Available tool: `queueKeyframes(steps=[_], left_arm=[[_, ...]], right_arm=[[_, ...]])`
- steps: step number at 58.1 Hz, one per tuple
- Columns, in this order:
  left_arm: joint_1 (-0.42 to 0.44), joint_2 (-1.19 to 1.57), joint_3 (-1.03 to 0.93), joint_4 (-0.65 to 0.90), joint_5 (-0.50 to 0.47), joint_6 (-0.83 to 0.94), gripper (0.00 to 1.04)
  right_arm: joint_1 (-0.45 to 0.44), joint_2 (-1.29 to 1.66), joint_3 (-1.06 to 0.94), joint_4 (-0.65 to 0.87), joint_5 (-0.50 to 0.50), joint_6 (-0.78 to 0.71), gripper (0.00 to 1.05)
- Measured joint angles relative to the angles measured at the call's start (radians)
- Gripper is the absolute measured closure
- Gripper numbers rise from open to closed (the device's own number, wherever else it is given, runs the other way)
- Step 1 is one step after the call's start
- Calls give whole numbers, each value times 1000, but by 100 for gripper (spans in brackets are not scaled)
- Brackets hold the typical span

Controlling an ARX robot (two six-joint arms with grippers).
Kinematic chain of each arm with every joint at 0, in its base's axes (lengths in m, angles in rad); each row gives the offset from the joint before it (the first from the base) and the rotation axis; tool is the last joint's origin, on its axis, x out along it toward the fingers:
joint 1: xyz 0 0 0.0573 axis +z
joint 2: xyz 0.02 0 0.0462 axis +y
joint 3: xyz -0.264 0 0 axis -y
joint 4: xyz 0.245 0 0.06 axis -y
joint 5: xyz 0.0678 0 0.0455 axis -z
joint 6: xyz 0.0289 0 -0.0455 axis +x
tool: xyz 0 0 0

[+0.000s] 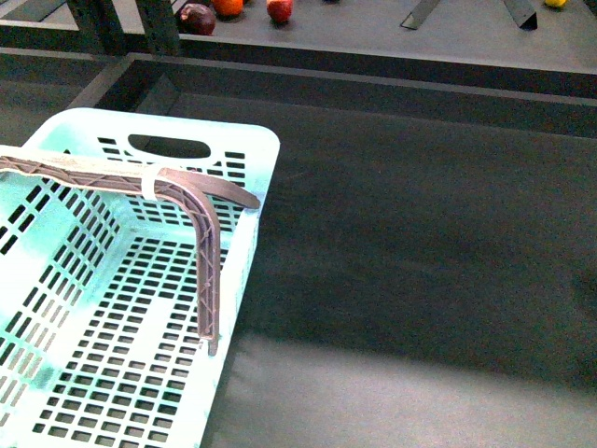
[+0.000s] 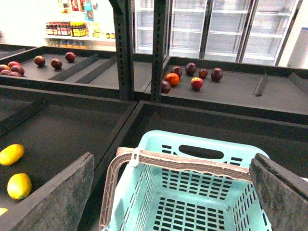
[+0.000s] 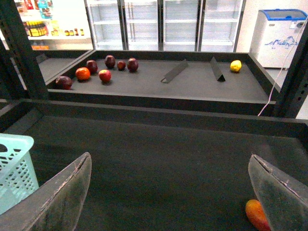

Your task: Pick apple with right arm and hold basket with left

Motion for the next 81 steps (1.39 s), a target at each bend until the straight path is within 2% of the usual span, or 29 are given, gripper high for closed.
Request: queueKeyframes(steps=[33,38,40,46,55,61,67,73,81], left_arm=[[0,0,0,0,0,0,7],[-25,119,80,-216,-105,-124,7],[-25,184,108,-283,-101,-192,7],[-17,285,132,-295,-25,-354,7],[82,495,217,-150,211,-606,7],[92,708,263,-2,280,-768,7],[51,909,300,112,272,-888,7],[-31,1140,351,228,242,-993,7],[-64,1306,422,317,229,-1050,7]], right_arm=[[0,0,0,0,0,0,9],[0,0,0,0,0,0,9],[0,-1,0,0,0,0,9],[0,-1,0,0,0,0,9],[0,-1,0,0,0,0,9],[0,-1,0,0,0,0,9],[0,-1,0,0,0,0,9],[0,-1,0,0,0,0,9],[0,-1,0,0,0,0,9]])
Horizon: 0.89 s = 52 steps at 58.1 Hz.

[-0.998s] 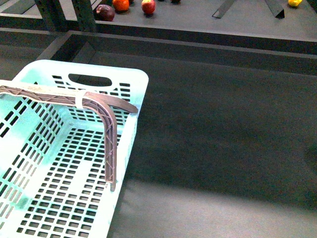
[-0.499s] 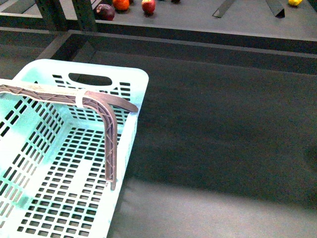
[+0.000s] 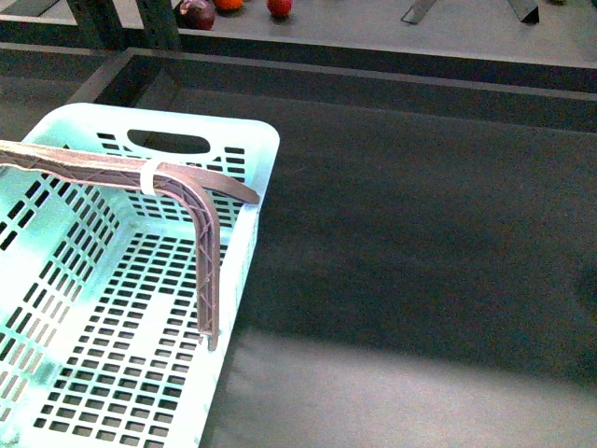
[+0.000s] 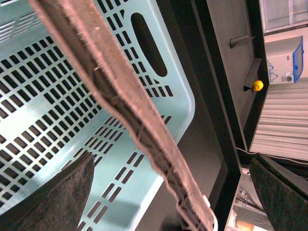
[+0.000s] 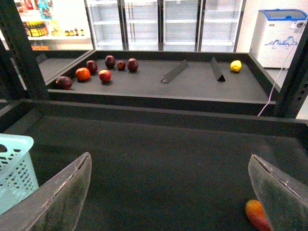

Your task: Pick apple with right arm and hold basket with left

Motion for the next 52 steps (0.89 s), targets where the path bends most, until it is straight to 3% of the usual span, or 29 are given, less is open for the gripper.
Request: queueKeyframes(steps=[16,44,52], left_arm=[[-2,259,165,51,-9,-54,8],[2,329,219,52,-18,-132,91],[-9,284,218,31,-2,-124,98]], right_arm=[[0,0,0,0,0,0,9],[0,0,0,0,0,0,9],[0,0,0,0,0,0,9]])
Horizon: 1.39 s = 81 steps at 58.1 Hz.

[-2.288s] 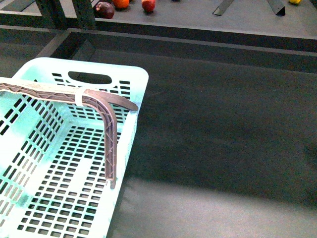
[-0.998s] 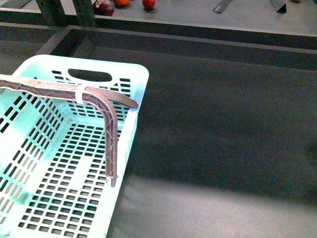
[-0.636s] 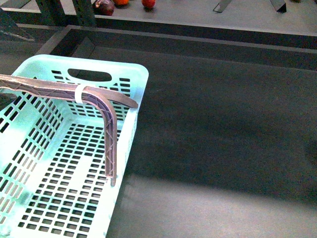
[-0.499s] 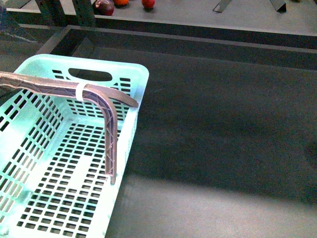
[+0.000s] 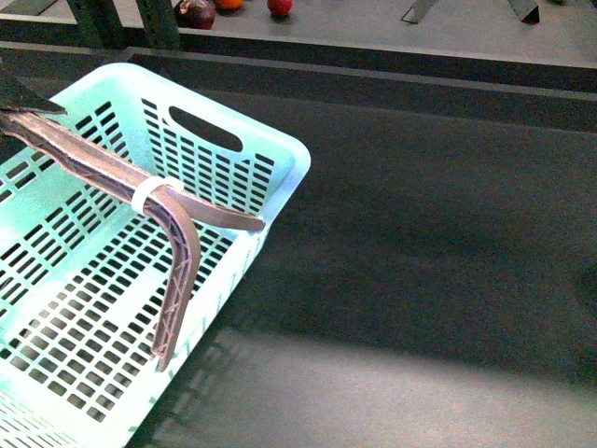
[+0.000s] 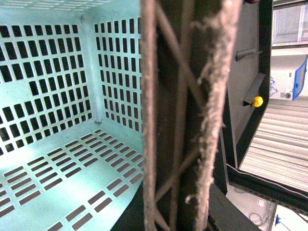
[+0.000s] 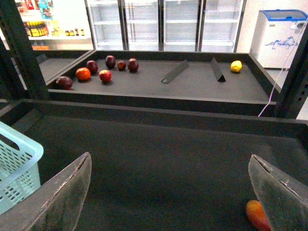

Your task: Pick apple with right arm and hold basket with left

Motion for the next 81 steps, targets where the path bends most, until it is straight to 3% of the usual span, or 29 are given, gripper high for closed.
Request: queueKeyframes(steps=[21,39,58,81], left_arm=[[-85,-39,87,-71,21,-1,98],[-307,-28,282,-131,14,-1,98],[-520,3,358,-180,23,32,98],[-537,5,360,-184,13,48,98]], right_arm=[[0,0,0,0,0,0,9],[0,0,0,0,0,0,9],[0,0,0,0,0,0,9],[0,0,0,0,0,0,9]])
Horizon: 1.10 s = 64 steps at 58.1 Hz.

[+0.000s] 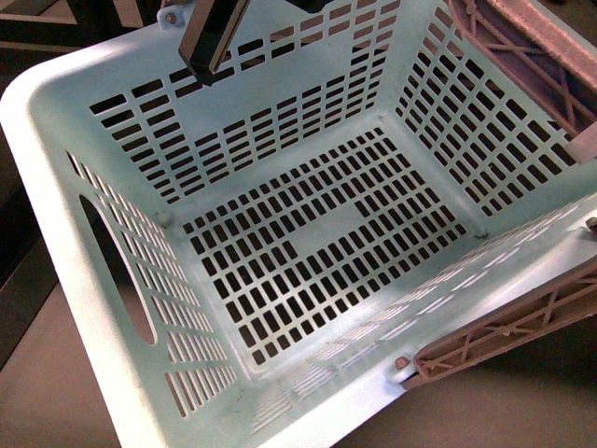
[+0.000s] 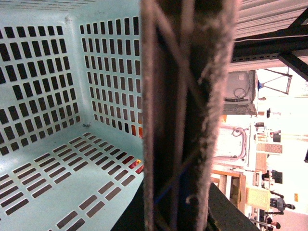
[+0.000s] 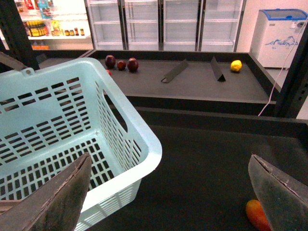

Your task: Pick apple with right arm and hold basket with left

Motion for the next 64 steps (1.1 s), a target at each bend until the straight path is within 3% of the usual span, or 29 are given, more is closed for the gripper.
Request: queueKeyframes(steps=[9,14,18,24,32,42,52,64], left_arm=[[0,0,0,0,6,0,98],[0,0,0,0,11,-1,98],[-1,0,2,0,11,0,98],[-1,1,2,0,11,-1,98],[-1,1,2,0,6,3,98],[0,1,2,0,6,4,98],[-1,1,3,0,11,3,98],[-1,1,3,0,6,4,98]], right_arm=[[0,10,5,-15,2,13,9],[5,179,113,-278,21,144,9],[1,306,142,-323,20,227,9],[-40,524,159,-185,-15,273,9],[-191,1002,262,210,-23,242,9],[-307,1445,374,469,-22,168,9],[-408,1794,475,578,11,107,9],[-480,2003,545,604,36,49,9]])
